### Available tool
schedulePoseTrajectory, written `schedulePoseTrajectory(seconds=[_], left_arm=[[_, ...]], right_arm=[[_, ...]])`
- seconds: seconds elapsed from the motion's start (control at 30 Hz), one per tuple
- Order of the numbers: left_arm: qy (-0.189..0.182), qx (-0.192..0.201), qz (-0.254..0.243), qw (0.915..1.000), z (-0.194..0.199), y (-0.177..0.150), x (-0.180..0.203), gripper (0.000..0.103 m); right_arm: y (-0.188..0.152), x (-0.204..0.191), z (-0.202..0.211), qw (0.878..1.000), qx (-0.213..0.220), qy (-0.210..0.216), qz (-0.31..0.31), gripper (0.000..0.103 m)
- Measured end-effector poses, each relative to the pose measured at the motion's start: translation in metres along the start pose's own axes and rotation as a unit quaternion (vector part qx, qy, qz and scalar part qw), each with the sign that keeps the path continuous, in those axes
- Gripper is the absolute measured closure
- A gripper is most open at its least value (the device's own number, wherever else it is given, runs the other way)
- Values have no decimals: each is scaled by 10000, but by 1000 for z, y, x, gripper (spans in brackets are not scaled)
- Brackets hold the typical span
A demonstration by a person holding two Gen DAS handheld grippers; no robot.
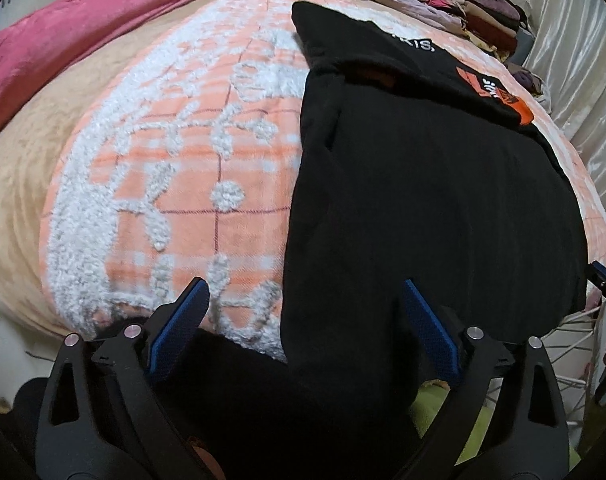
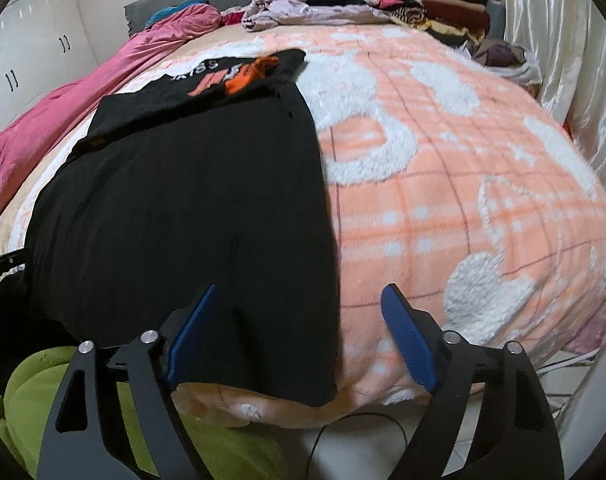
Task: Fold small clothes
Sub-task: 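Grasp the sweatshirt hem with the left gripper while the right gripper grasps it too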
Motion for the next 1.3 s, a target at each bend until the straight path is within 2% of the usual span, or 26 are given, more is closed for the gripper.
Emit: schedulePoseTrajectory(seconds=[0.1, 0.23, 0.33, 0.57, 0.83, 1.0, 1.03, 1.07, 1.1, 1.17, 1.2, 1.3], left_arm=[[-12, -47, -37, 10000, -2, -3, 2, 17], [-54, -90, 32, 9999, -1, -6, 0, 23], [-70, -115, 95, 9999, -1, -8, -3, 23], [-55, -200, 147, 9997, -1, -13, -6, 23], [-143, -281, 110, 9994, -8, -16, 0, 31], [-152, -266, 98, 9995, -10, -16, 6, 32], [-141, -253, 89, 9995, -9, -16, 7, 36], [-145, -237, 88, 9996, -9, -16, 8, 39], [-127, -220, 69, 9997, -7, -16, 9, 44], [-80, -205, 39, 9997, -6, -14, 11, 54], [-137, -179, 34, 9997, -4, -13, 13, 72], [-205, -121, -37, 9997, 1, -10, 17, 85]], right_arm=[[-3, 4, -7, 9997, -140, 124, -157, 36], [-5, 6, -8, 9997, -111, 64, -184, 49], [-3, 11, -7, 9992, -94, 117, -359, 56], [-10, 10, -4, 9994, -149, 143, -271, 69], [-15, 5, -5, 9994, -228, 142, -204, 69], [-14, 7, -12, 9992, -257, 205, -245, 70], [-13, 8, -12, 9992, -232, 205, -256, 76], [-12, 8, -9, 9991, -161, 257, -288, 88], [-11, 7, -7, 9990, -140, 320, -288, 94], [-11, 5, -3, 9986, -116, 437, -265, 95], [-11, 3, -1, 9987, -103, 442, -235, 95], [-9, -1, 2, 9981, -89, 569, -218, 95]])
Point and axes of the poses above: each gripper's, at about its wrist camera, not at the fingertips, and z roughly against the way its jaws point, x to its right, y to its top, the point moved 6 cm from there along -z, roughly the way its jaws point, and after that the axes turned 10 degrees about -z, right-handed, at the moved point
